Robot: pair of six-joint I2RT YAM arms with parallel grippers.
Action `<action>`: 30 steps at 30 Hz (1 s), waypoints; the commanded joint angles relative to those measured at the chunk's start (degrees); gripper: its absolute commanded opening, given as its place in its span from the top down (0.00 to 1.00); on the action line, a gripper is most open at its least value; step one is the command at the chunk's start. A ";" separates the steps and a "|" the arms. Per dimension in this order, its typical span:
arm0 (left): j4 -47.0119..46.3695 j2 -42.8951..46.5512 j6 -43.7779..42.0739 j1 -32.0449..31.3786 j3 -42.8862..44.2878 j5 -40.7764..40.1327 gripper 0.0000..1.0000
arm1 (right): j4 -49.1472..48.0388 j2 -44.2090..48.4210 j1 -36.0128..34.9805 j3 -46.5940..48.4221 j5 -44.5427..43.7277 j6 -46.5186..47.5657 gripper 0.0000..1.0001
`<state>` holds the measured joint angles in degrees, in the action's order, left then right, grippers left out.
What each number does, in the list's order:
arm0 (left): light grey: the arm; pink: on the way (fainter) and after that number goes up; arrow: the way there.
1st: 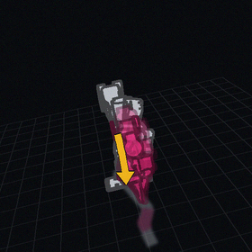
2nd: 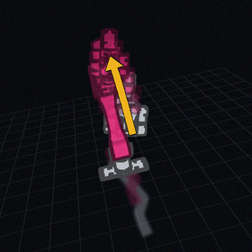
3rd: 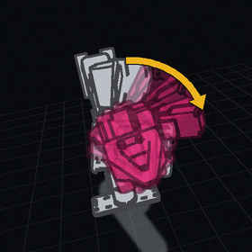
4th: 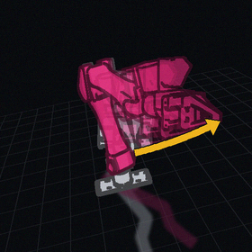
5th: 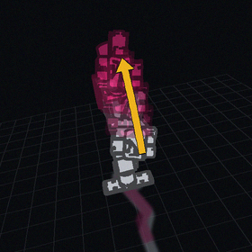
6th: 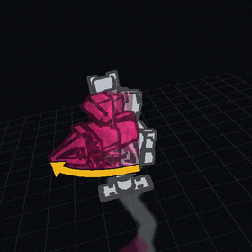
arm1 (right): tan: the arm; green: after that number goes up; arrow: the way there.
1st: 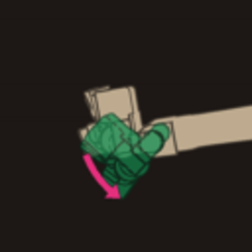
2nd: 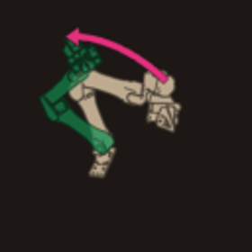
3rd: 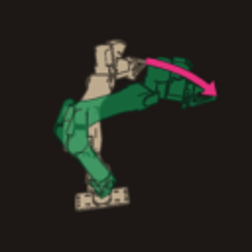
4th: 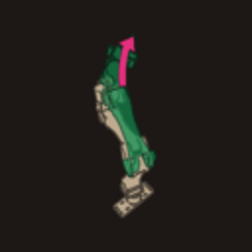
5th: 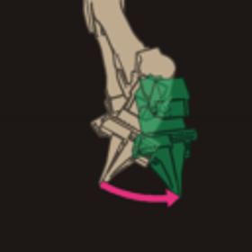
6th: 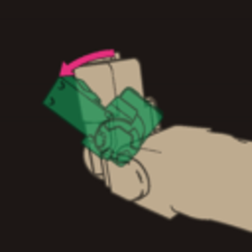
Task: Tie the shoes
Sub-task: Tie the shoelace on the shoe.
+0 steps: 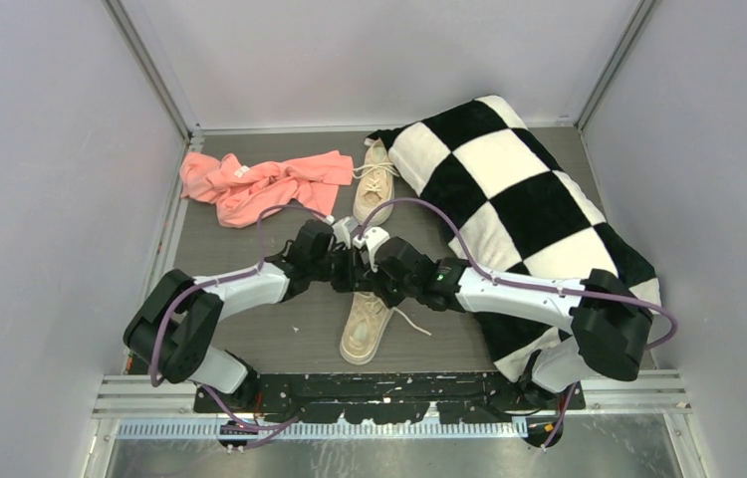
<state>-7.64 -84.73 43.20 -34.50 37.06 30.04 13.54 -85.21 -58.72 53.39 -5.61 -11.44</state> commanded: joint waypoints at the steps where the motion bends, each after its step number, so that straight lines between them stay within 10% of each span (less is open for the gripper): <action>1: 2.28 3.93 -1.17 -0.30 1.96 -0.73 1.00 | -3.44 4.17 0.23 -0.60 -1.92 -1.61 0.99; 21: 5.69 11.80 -1.68 1.44 -1.50 -5.45 0.99 | -4.56 10.92 1.81 -7.11 -2.02 -7.71 0.99; 30: -7.89 12.55 3.70 1.54 -7.49 -5.29 0.93 | -6.22 10.33 1.77 -8.21 0.07 -9.90 0.99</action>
<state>-8.36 -72.90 44.86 -33.58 30.65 25.52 9.67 -76.31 -57.23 45.65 -5.78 -19.94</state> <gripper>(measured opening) 0.022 0.020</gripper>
